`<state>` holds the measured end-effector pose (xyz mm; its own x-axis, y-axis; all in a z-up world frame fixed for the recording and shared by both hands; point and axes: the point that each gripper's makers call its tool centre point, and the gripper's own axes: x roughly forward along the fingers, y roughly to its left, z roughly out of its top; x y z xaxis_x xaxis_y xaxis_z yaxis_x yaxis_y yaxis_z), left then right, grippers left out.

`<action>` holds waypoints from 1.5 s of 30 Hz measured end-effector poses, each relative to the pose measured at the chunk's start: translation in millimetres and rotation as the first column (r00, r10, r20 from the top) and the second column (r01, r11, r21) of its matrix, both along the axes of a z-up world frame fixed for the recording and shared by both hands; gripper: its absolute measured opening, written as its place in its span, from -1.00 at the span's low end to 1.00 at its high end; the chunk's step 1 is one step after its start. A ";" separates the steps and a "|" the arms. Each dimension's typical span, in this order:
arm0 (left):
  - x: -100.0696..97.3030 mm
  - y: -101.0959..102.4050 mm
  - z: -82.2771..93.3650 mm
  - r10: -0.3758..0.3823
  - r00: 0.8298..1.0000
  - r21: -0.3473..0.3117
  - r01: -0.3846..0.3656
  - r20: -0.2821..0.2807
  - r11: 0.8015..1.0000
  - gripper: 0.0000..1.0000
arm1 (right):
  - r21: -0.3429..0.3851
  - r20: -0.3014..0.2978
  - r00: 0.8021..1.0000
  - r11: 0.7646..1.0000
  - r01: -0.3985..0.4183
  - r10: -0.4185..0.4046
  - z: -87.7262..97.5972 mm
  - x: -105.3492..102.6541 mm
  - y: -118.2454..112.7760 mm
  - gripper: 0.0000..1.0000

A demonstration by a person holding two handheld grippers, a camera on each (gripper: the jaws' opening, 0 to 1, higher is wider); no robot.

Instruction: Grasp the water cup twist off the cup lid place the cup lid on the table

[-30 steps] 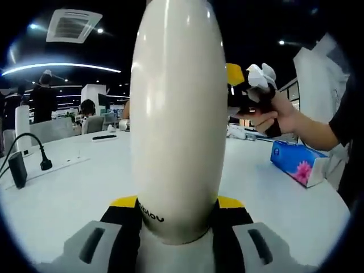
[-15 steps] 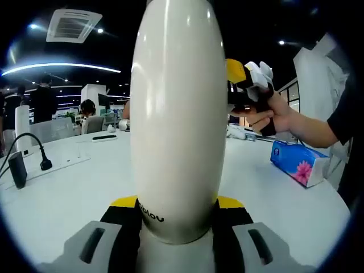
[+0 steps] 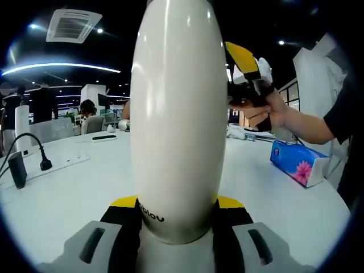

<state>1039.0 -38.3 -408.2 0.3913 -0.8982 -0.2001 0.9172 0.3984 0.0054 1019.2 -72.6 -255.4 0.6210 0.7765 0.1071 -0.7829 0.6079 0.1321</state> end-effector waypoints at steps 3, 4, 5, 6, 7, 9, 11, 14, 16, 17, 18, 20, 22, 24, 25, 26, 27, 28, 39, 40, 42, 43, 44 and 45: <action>0.2 -0.1 -0.1 0.001 1.000 0.001 -0.001 0.000 1.000 0.00 | -0.039 0.035 0.999 0.999 -0.031 0.032 0.4 -4.3 9.2 0.23; 0.3 0.0 -0.1 0.001 1.000 0.001 -0.001 0.000 1.000 0.00 | -0.050 0.046 0.998 0.998 -0.042 0.044 0.5 -5.7 12.8 0.23; 0.3 0.0 -0.1 0.002 1.000 0.002 -0.002 0.000 1.000 0.00 | -0.058 0.046 0.998 0.997 -0.047 0.049 0.0 -6.1 14.6 0.23; 0.3 0.0 -0.1 0.002 1.000 0.002 -0.002 0.000 1.000 0.00 | -0.076 0.056 0.996 0.995 -0.058 0.062 -0.7 -7.5 18.6 0.23; 0.1 0.0 -0.1 0.003 1.000 0.002 -0.003 0.000 1.000 0.00 | -0.083 0.072 0.995 0.994 -0.068 0.074 0.1 -9.2 21.6 0.23; -0.5 0.0 -0.1 0.003 1.000 0.003 -0.003 0.000 1.000 0.00 | -0.099 0.098 0.991 0.992 -0.082 0.092 1.3 -11.7 26.6 0.23; -0.9 0.0 -0.2 0.003 1.000 0.004 -0.003 0.000 1.000 0.00 | -0.109 0.113 0.988 0.990 -0.090 0.102 1.8 -12.0 29.5 0.23; -0.7 0.8 -0.3 0.005 1.000 0.006 -0.005 -0.001 1.000 0.00 | -0.111 0.126 0.986 0.989 -0.099 0.113 4.0 -10.8 31.7 0.23; -0.9 0.9 -0.4 0.005 1.000 0.006 -0.005 -0.002 1.000 0.00 | -0.104 0.119 0.985 0.988 -0.110 0.122 6.4 -10.3 33.1 0.23; -1.0 1.0 -0.4 0.005 1.000 0.007 -0.005 -0.002 1.000 0.00 | -0.097 0.120 0.986 0.989 -0.108 0.119 7.9 -9.7 32.8 0.23; -1.0 1.0 -0.4 0.005 1.000 0.007 -0.005 -0.002 1.000 0.00 | -0.068 0.118 0.986 0.992 -0.107 0.115 12.6 -8.4 31.8 0.23; -1.2 1.0 -0.3 0.005 1.000 0.007 -0.005 -0.002 1.000 0.00 | -0.039 0.105 0.988 0.993 -0.110 0.114 16.7 -6.3 30.6 0.23; -1.3 1.0 -0.4 0.005 1.000 0.007 -0.005 -0.002 1.000 0.00 | -0.034 0.107 0.987 0.993 -0.112 0.115 20.3 -7.0 31.3 0.23; -1.6 1.1 -0.4 0.005 1.000 0.008 -0.005 -0.002 1.000 0.00 | -0.034 0.116 0.986 0.993 -0.115 0.118 24.3 -8.7 32.5 0.23; -1.8 1.0 -0.4 0.005 1.000 0.008 -0.005 -0.002 1.000 0.00 | -0.033 0.120 0.985 0.992 -0.120 0.123 26.6 -9.7 33.7 0.23; -2.0 1.0 -0.5 0.006 1.000 0.008 -0.006 -0.002 1.000 0.00 | -0.034 0.123 0.984 0.992 -0.124 0.127 28.6 -10.7 34.9 0.23; -2.1 1.0 -0.5 0.006 1.000 0.008 -0.006 -0.002 1.000 0.00 | -0.038 0.126 0.983 0.991 -0.127 0.130 30.3 -11.4 36.2 0.23; -2.3 0.9 -0.5 0.006 1.000 0.008 -0.006 -0.002 1.000 0.00 | -0.041 0.131 0.982 0.991 -0.131 0.135 32.0 -11.9 37.2 0.23; -4.2 0.6 -0.4 0.006 1.000 0.008 -0.006 -0.002 1.000 0.00 | -0.045 0.166 0.975 0.989 -0.140 0.145 47.4 -5.1 47.1 0.23; -4.4 0.6 -0.4 0.006 1.000 0.008 -0.006 -0.002 1.000 0.00 | -0.044 0.167 0.975 0.989 -0.139 0.145 48.1 -4.4 48.3 0.23; -4.8 0.6 -0.5 0.006 1.000 0.008 -0.006 -0.002 1.000 0.00 | -0.047 0.168 0.975 0.989 -0.142 0.148 49.1 -4.1 50.6 0.23; -5.0 0.6 -0.5 0.006 1.000 0.008 -0.006 -0.002 1.000 0.00 | -0.049 0.168 0.974 0.988 -0.144 0.150 49.7 -4.2 51.6 0.23; -5.2 0.6 -0.5 0.006 1.000 0.008 -0.006 -0.002 1.000 0.00 | -0.053 0.169 0.974 0.988 -0.146 0.153 50.7 -4.2 52.7 0.23; -5.4 0.6 -0.5 0.006 1.000 0.008 -0.006 -0.002 1.000 0.00 | -0.056 0.170 0.973 0.987 -0.148 0.155 51.5 -4.1 53.6 0.23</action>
